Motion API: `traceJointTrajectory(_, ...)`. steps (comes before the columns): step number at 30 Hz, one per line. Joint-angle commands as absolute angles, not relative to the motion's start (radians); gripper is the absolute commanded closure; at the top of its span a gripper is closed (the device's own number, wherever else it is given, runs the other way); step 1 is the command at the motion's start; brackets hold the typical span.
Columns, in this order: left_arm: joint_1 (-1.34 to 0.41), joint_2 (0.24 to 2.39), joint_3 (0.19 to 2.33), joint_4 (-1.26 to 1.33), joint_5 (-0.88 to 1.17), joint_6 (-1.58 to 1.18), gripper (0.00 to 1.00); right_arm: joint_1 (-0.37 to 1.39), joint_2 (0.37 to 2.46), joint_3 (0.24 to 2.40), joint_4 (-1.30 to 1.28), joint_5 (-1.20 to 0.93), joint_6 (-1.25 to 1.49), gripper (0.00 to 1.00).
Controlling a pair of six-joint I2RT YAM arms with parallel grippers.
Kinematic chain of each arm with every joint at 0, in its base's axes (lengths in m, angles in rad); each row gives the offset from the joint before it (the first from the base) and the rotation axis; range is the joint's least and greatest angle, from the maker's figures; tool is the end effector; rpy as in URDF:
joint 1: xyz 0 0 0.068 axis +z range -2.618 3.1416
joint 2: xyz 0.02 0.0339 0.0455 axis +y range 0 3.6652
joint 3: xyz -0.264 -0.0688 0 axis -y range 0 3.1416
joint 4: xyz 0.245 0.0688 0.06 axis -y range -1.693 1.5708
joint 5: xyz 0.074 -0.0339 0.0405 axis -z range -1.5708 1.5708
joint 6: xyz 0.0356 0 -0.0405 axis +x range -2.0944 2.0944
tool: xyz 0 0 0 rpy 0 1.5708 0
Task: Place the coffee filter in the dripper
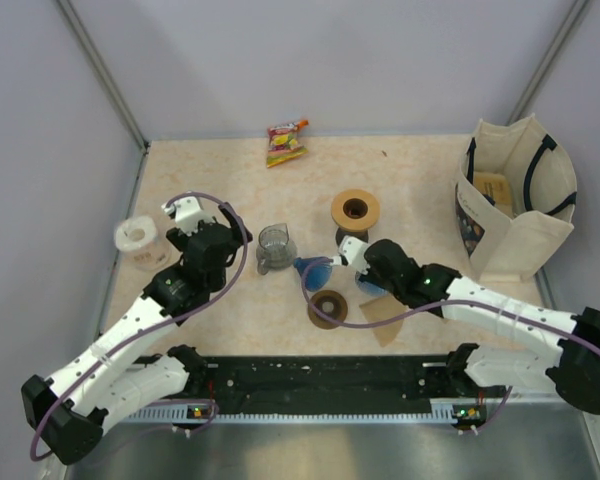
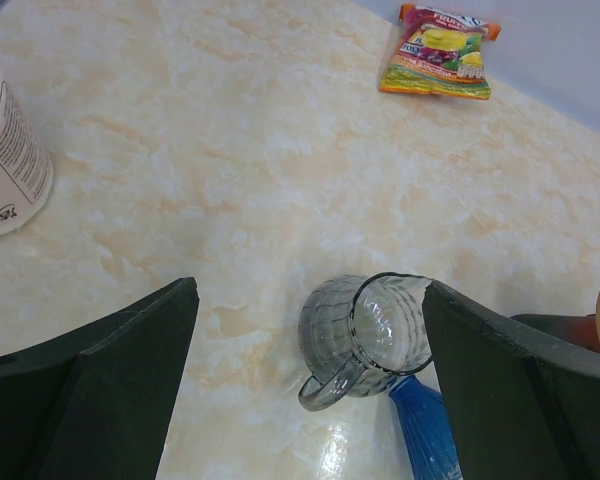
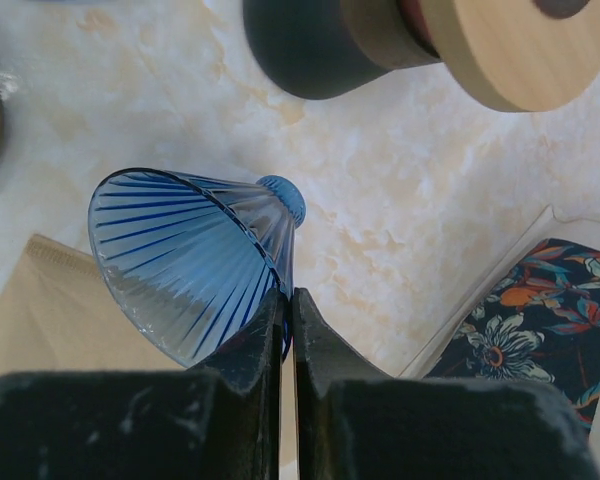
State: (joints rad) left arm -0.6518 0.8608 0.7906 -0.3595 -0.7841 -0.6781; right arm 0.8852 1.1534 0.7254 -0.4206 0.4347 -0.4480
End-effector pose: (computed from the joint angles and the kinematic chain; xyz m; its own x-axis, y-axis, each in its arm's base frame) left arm 0.1637 -0.0933 0.3150 -0.2072 -0.4006 -0.8925 -0.2707 0.9002 -0.3412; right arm 0.1579 0.1693 0.2280 -0.2004 -0.8656 -0.4589 -0.6797 0.4602 -0.5712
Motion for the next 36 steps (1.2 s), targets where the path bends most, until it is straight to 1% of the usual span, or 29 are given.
traceJointTrajectory(1, -0.652, 0.844, 0.787, -0.339, -0.808, -0.675, 0.01, 0.877, 1.045, 0.804, -0.425, 0.324, -0.407, 1.00)
traceJointTrajectory(4, -0.650, 0.842, 0.788, -0.342, -0.805, -0.673, 0.01, 0.877, 0.985, 0.868, -0.460, 0.221, -0.321, 1.00)
traceJointTrajectory(8, -0.650, 0.835, 0.781, -0.338, -0.813, -0.673, 0.01, 0.876, 0.966, 0.997, -0.475, 0.167, -0.073, 1.00)
traceJointTrajectory(9, -0.650, 0.833, 0.779, -0.334, -0.816, -0.675, 0.01, 0.874, 0.974, 1.035, -0.485, 0.199, -0.007, 1.00)
traceJointTrajectory(10, -0.652, 0.831, 0.776, -0.331, -0.818, -0.672, 0.01, 0.873, 0.988, 1.073, -0.506, 0.221, 0.129, 1.00)
traceJointTrajectory(13, -0.650, 0.831, 0.775, -0.324, -0.815, -0.670, 0.01, 0.842, 1.038, 1.207, -0.580, 0.227, 0.320, 1.00)
traceJointTrajectory(14, -0.652, 0.833, 0.775, -0.321, -0.813, -0.670, 0.01, 0.821, 1.055, 1.242, -0.597, 0.200, 0.363, 1.00)
traceJointTrajectory(16, -0.650, 0.834, 0.775, -0.318, -0.808, -0.669, 0.01, 0.746, 1.094, 1.299, -0.621, 0.076, 0.444, 1.00)
traceJointTrajectory(19, -0.650, 0.838, 0.778, -0.319, -0.796, -0.667, 0.01, 0.623, 1.170, 1.370, -0.666, -0.095, 0.489, 1.00)
traceJointTrajectory(25, -0.650, 0.836, 0.775, -0.321, -0.787, -0.666, 0.01, 0.447, 1.311, 1.465, -0.716, -0.212, 0.525, 1.00)
traceJointTrajectory(28, -0.650, 0.836, 0.773, -0.322, -0.785, -0.666, 0.01, 0.391, 1.388, 1.518, -0.744, -0.241, 0.522, 1.00)
traceJointTrajectory(36, -0.652, 0.848, 0.776, -0.319, -0.778, -0.664, 0.01, 0.330, 1.497, 1.588, -0.775, -0.284, 0.503, 1.00)
